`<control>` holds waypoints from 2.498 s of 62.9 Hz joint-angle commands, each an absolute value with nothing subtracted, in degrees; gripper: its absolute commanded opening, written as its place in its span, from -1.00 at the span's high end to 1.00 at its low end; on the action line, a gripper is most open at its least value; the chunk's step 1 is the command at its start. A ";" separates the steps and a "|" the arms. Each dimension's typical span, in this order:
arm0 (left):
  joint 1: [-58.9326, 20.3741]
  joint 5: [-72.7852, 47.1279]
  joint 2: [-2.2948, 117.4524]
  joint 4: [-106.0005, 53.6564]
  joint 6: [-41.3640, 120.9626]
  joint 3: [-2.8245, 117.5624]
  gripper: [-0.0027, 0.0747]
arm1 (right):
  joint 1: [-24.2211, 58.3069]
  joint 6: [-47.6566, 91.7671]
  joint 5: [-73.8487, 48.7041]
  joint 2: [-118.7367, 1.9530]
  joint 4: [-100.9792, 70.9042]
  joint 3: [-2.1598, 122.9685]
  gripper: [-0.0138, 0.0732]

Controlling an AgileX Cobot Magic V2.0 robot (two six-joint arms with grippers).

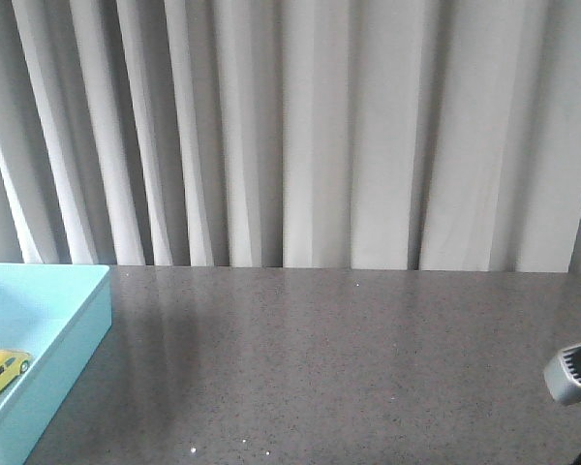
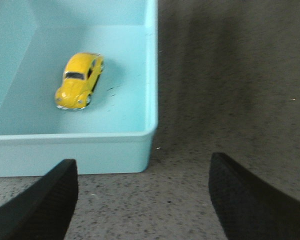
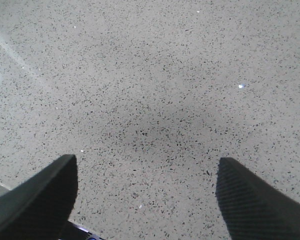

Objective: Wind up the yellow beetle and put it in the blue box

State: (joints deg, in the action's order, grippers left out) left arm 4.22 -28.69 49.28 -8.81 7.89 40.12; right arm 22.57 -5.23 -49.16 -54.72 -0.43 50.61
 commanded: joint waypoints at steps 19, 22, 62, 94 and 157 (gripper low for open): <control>-3.03 -21.86 29.59 -12.34 8.11 32.28 -0.45 | 22.57 -5.05 -46.34 -54.01 -0.44 52.16 -0.61; -3.14 -21.86 29.05 -12.39 8.11 32.03 -0.45 | 22.57 -5.05 -46.34 -54.01 -0.44 52.16 -0.61; -3.17 -21.62 29.04 -12.38 8.11 31.98 -0.21 | 22.57 -5.05 -46.14 -54.01 -0.44 52.16 -0.60; -3.17 -21.67 29.04 -12.32 8.11 31.98 0.65 | 22.57 -4.47 -46.15 -54.01 -0.44 52.16 0.61; -3.82 -18.93 20.37 -3.09 8.18 23.34 0.95 | 22.57 -4.04 -46.20 -54.01 -0.45 52.16 0.70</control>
State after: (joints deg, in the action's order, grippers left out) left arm -3.44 -24.35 24.05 -5.28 8.34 26.30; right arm 22.57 -4.63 -49.16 -54.72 -0.48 50.61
